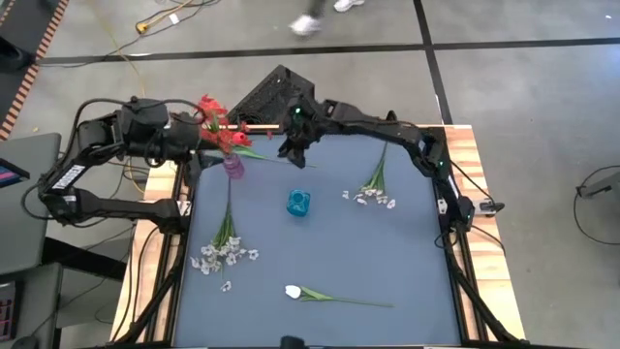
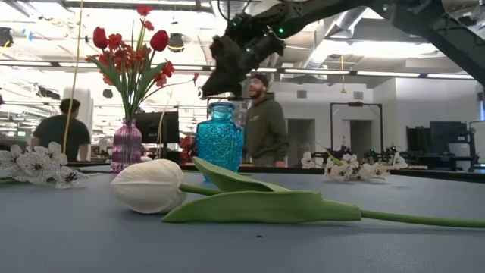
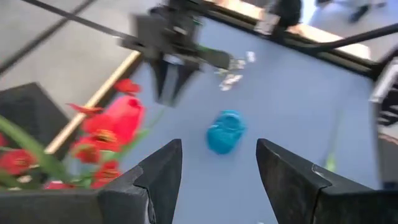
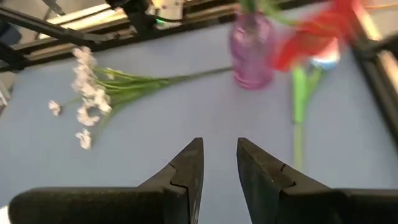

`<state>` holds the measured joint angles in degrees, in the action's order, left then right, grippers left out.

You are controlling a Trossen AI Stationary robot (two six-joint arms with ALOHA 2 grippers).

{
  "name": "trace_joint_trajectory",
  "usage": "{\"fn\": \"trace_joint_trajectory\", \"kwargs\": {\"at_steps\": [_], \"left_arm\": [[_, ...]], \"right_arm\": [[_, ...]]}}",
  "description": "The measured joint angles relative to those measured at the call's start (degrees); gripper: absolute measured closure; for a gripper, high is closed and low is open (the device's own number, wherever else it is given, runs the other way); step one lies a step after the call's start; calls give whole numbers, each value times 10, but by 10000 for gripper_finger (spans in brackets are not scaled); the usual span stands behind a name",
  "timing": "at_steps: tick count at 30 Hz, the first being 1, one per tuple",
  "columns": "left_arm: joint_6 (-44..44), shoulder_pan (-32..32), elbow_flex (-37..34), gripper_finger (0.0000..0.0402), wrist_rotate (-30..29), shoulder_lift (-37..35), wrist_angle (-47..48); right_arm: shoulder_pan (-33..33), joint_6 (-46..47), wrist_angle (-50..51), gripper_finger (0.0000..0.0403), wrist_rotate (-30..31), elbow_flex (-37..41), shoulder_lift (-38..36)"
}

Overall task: Sort flowers into vase by color
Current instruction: Put the right white flowers into the blue vase

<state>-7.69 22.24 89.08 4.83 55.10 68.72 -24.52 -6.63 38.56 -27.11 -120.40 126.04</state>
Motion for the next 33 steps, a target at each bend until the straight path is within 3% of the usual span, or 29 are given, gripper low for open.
{"fn": "trace_joint_trajectory", "kwargs": {"at_steps": [9,17,24,33], "left_arm": [[-76,-130,-2,207,-1,38,18],[-96,-236,-68,207,-38,69,-4],[-152,-275,-188,207,-20,68,-107],[-186,-297,-267,207,-12,68,-219]], "right_arm": [[-64,-25,21,280,0,0,28],[-56,-33,56,280,19,1,66],[-37,-98,161,280,115,1,77],[-73,-133,317,280,118,1,80]]}}
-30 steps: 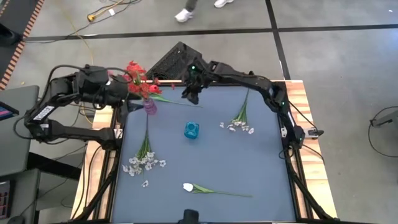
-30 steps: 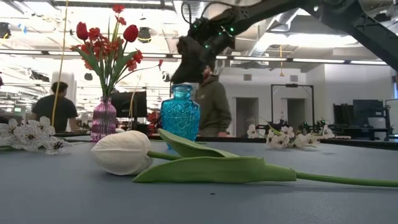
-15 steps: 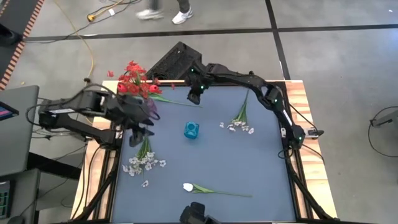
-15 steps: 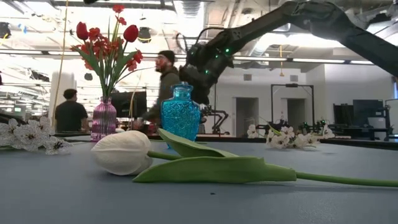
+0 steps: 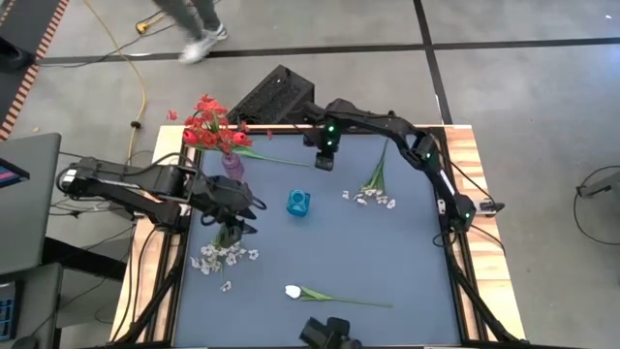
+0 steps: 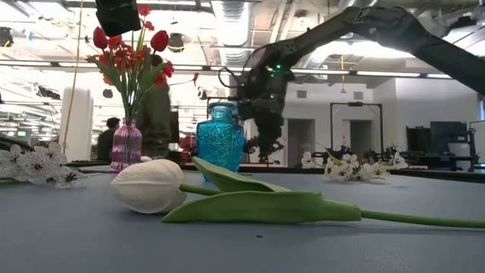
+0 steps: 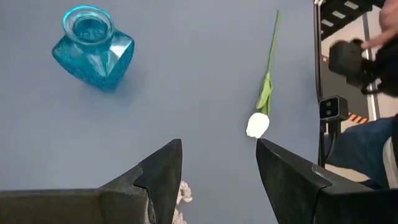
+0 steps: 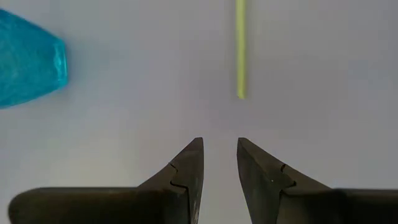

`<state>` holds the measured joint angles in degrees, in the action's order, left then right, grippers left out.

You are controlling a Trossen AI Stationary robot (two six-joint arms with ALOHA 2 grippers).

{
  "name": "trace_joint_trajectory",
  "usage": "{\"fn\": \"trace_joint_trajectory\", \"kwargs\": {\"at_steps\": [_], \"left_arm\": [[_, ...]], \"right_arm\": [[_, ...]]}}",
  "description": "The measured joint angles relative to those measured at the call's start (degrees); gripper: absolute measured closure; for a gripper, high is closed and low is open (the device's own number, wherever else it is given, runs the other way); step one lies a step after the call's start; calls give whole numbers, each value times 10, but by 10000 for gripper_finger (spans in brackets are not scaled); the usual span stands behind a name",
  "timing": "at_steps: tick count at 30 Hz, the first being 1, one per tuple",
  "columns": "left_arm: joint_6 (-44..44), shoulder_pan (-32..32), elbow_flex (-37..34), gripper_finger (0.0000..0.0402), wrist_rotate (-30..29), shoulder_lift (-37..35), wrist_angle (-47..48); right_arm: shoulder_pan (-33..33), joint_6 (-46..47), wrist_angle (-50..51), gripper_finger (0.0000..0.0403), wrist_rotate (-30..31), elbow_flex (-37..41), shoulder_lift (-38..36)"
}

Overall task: Sort flowers into vase by color
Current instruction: Put the right white flowers into the blue vase

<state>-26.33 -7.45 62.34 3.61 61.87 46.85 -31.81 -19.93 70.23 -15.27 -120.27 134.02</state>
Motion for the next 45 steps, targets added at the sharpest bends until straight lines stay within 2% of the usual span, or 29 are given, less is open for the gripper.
{"fn": "trace_joint_trajectory", "kwargs": {"at_steps": [7,11,14,18,24,27,30,34,38,41,45], "left_arm": [[-16,0,0,207,-28,-1,-19],[-16,0,0,207,-53,0,-32],[-16,0,0,207,-73,0,-49],[-13,0,0,207,-89,0,-61],[13,0,0,207,-123,0,-79],[16,0,0,207,-133,0,-81],[16,0,0,207,-135,0,-84],[9,0,0,207,-135,0,-94],[6,0,0,207,-135,0,-104],[-3,0,0,207,-132,0,-111],[-15,0,0,207,-130,0,-113]], "right_arm": [[-60,-72,155,280,-55,0,-1],[-100,-105,194,281,-103,2,-24],[-125,-111,186,281,-148,28,-70],[-137,-125,136,281,-152,107,-155],[-143,-172,-2,281,-131,286,-305],[-152,-249,-65,281,-126,386,-365],[-161,-325,-129,281,-86,457,-403],[-164,-400,-167,281,-5,505,-410],[-157,-467,-169,281,45,524,-398],[-148,-516,-171,278,105,532,-381],[-140,-564,-177,256,153,534,-355]]}}
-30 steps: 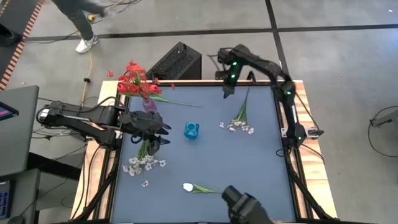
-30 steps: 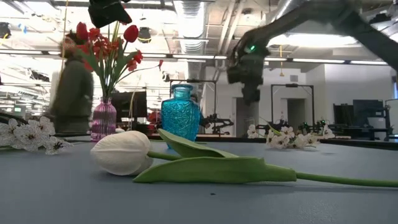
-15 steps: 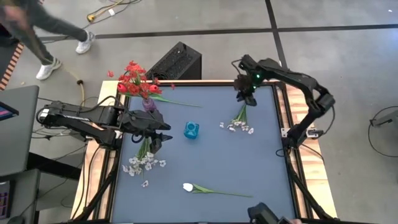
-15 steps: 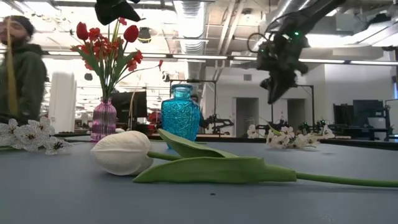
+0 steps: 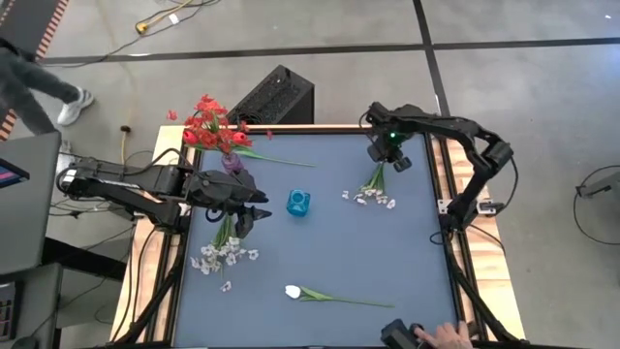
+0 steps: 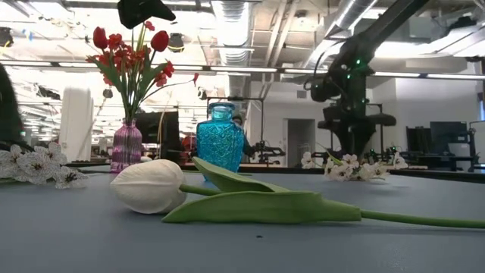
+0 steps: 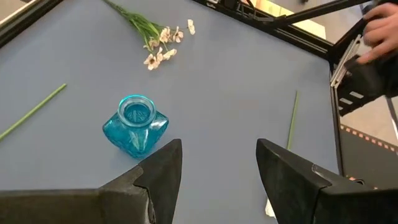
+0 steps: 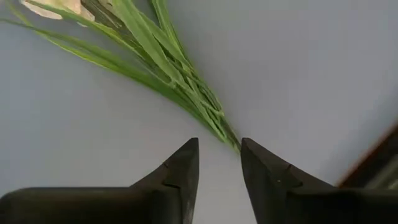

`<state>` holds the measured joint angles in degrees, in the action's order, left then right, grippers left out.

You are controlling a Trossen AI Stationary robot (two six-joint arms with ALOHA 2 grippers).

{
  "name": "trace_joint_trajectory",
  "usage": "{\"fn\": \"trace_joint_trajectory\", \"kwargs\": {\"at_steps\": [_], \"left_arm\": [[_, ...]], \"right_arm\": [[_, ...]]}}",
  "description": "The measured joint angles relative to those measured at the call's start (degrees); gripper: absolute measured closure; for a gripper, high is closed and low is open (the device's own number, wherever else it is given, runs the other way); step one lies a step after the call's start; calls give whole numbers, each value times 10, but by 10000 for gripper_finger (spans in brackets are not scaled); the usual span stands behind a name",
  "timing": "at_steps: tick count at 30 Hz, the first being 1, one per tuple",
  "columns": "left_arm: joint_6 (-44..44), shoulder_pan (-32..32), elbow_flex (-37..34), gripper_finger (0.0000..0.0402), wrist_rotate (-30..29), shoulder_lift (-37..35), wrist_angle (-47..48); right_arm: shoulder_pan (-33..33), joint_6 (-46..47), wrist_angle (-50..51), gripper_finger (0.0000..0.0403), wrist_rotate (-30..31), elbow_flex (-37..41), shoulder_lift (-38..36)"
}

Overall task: Sort flowers into vase by color
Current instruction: Put the right white flowers into the blue vase

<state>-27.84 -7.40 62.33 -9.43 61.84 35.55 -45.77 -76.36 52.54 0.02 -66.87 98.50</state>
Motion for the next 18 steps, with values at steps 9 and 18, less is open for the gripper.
{"fn": "trace_joint_trajectory", "kwargs": {"at_steps": [9,18], "left_arm": [[-5,0,0,207,6,0,0],[-12,0,0,207,16,0,3]], "right_arm": [[16,-37,-24,184,19,0,60],[26,-87,-13,203,18,7,77]]}}
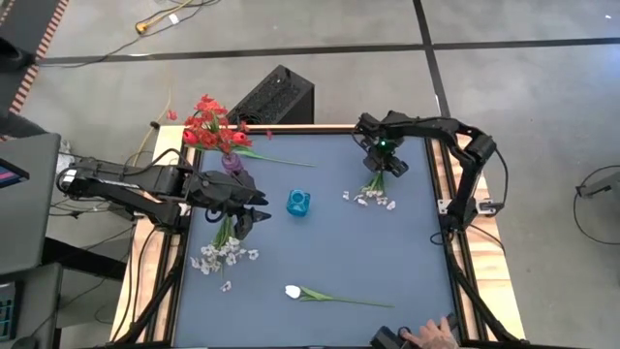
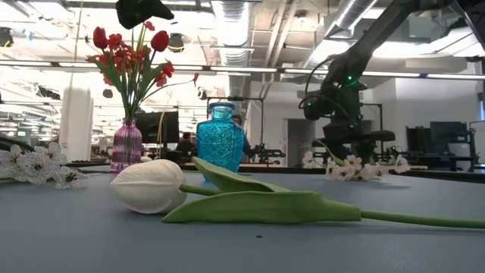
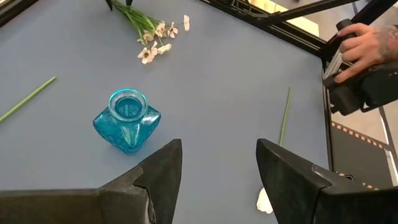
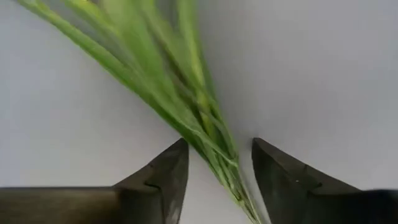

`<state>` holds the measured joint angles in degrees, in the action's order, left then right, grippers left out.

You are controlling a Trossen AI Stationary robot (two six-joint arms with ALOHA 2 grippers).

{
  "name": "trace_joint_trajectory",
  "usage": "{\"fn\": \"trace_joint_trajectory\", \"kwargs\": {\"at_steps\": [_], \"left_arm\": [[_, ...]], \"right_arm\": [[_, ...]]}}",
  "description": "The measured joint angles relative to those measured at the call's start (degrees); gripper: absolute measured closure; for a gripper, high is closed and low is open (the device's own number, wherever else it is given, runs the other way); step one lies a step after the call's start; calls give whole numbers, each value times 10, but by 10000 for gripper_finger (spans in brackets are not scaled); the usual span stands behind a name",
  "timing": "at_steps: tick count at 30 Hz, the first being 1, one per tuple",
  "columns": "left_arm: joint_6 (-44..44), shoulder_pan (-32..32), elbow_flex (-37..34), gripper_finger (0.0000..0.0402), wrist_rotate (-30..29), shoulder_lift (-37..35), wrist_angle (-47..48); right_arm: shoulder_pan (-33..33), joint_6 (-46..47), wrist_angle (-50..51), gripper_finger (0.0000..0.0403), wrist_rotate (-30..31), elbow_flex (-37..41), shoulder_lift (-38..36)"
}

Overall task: Sort flowers into vase by color
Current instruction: Put the right white flowers into the blue vase

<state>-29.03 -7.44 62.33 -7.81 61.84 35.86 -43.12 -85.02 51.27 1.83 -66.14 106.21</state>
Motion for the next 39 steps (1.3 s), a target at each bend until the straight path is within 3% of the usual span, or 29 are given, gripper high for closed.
{"fn": "trace_joint_trajectory", "kwargs": {"at_steps": [10,16,23,26,30,34,39], "left_arm": [[14,0,0,207,32,0,10],[51,0,0,207,45,0,12],[109,1,0,207,30,-29,25],[134,1,0,207,10,-50,28],[145,1,0,207,-19,-78,52],[151,1,0,207,-44,-101,85],[151,1,0,207,-50,-125,98]], "right_arm": [[80,-19,48,377,-22,26,-17],[137,55,78,365,-66,24,-85],[185,260,40,375,-204,4,-213],[202,387,-70,375,-284,0,-272],[232,605,-319,375,-347,8,-326],[273,764,-556,373,-336,9,-331],[319,795,-699,373,-294,8,-280]]}}
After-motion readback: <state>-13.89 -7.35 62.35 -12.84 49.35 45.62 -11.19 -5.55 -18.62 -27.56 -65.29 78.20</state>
